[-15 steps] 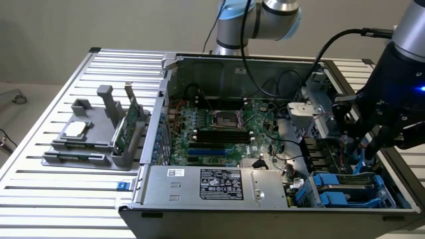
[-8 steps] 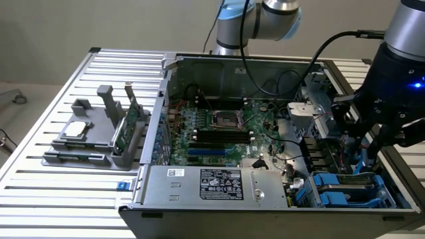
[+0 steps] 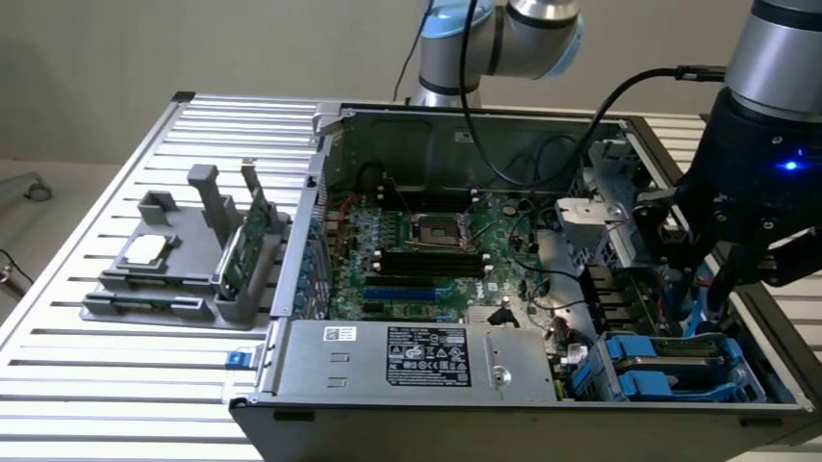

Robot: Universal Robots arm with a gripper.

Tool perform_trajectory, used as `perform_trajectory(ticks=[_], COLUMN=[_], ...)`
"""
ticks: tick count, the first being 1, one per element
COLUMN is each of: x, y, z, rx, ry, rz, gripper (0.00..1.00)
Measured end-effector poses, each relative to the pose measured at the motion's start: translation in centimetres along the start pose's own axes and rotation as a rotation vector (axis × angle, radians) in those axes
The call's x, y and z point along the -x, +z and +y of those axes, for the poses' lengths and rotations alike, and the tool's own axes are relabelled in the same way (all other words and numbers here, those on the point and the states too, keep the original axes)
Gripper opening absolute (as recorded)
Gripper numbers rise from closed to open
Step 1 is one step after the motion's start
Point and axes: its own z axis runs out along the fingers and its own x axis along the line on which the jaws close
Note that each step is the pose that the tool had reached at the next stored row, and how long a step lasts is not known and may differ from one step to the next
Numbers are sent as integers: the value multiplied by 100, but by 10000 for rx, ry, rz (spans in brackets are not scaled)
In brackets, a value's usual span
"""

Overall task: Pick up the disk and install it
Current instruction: 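Insert the first disk wire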

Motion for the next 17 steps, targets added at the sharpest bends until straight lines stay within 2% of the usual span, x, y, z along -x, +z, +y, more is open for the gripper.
perform_trajectory(ticks=[3,6,9,13,17], x=[-22,-39,-51,-66,-76], y=[-1,6,15,28,45], z=[45,76,99,125,139], rx=[-14,-101,-237,-467,-631], ry=[-4,-17,-42,-83,-113], rz=[-23,-113,-230,-409,-509], gripper=[33,33,33,33,31])
